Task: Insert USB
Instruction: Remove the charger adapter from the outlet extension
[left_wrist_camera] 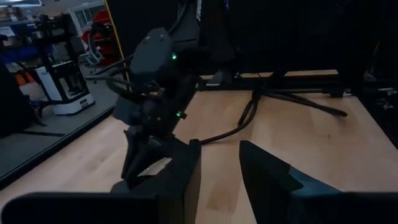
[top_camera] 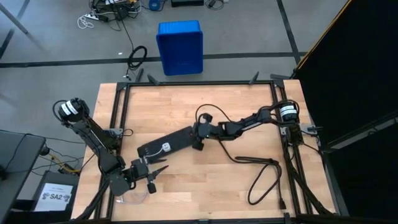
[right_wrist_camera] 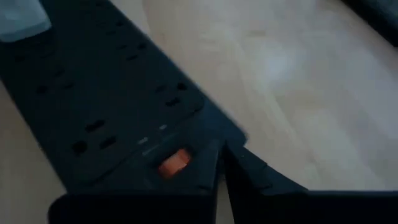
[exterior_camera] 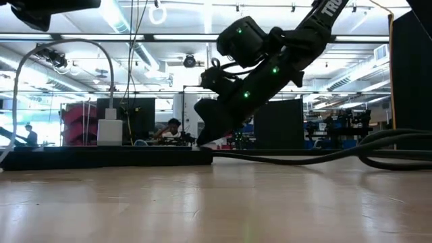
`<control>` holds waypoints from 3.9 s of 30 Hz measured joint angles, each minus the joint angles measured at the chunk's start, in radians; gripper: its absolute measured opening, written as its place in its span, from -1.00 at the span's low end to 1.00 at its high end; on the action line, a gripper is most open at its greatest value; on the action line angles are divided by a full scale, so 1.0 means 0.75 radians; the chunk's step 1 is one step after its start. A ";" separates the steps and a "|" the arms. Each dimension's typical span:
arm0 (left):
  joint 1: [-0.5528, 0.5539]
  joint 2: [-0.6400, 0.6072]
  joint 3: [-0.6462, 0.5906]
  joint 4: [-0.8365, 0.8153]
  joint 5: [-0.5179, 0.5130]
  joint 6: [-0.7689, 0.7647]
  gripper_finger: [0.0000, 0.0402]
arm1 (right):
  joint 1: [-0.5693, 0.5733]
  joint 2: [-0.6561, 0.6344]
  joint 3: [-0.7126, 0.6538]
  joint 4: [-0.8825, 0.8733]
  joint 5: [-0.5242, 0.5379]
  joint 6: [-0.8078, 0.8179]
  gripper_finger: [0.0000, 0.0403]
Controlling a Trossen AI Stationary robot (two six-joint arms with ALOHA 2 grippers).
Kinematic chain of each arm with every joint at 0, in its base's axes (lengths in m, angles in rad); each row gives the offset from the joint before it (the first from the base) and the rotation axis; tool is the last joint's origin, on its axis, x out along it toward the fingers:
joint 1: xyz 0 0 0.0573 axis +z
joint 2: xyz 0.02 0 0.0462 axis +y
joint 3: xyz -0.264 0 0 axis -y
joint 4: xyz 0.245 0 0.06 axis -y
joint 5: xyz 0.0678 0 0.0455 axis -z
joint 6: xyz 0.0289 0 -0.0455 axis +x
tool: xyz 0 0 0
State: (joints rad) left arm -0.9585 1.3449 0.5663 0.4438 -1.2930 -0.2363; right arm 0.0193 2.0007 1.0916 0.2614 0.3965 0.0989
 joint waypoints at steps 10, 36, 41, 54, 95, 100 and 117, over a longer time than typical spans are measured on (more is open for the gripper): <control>-0.058 -0.015 0.000 0.225 -0.112 0.302 -0.52 | 0.044 -0.057 0.002 0.152 -0.309 -0.227 -0.97; -0.060 -0.014 0.000 0.074 -0.032 0.103 -0.52 | 0.122 -0.055 0.004 0.377 -0.568 -0.213 -0.80; -0.061 -0.014 0.000 -0.247 0.177 -0.315 -0.56 | 0.140 -0.054 0.004 0.383 -0.516 -0.215 -0.48; 0.020 -0.014 0.001 -1.080 0.463 -1.339 -0.90 | 0.121 -0.053 0.004 0.386 -0.453 -0.170 0.05; 0.624 -0.014 0.002 -1.139 1.110 -0.883 0.14 | 0.084 -0.052 0.004 0.374 -0.559 -0.275 0.21; 0.695 -0.013 0.002 -1.098 1.141 -0.763 0.14 | 0.074 -0.052 0.004 0.337 -0.574 -0.276 0.23; 0.846 0.080 0.005 -0.917 1.194 -0.522 0.14 | 0.022 0.240 0.236 0.208 -0.616 -0.299 0.38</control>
State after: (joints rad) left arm -0.3241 1.4048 0.5697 -0.2436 -0.3973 -0.6277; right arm 0.0355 2.1810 1.2686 0.4170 -0.0659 -0.1256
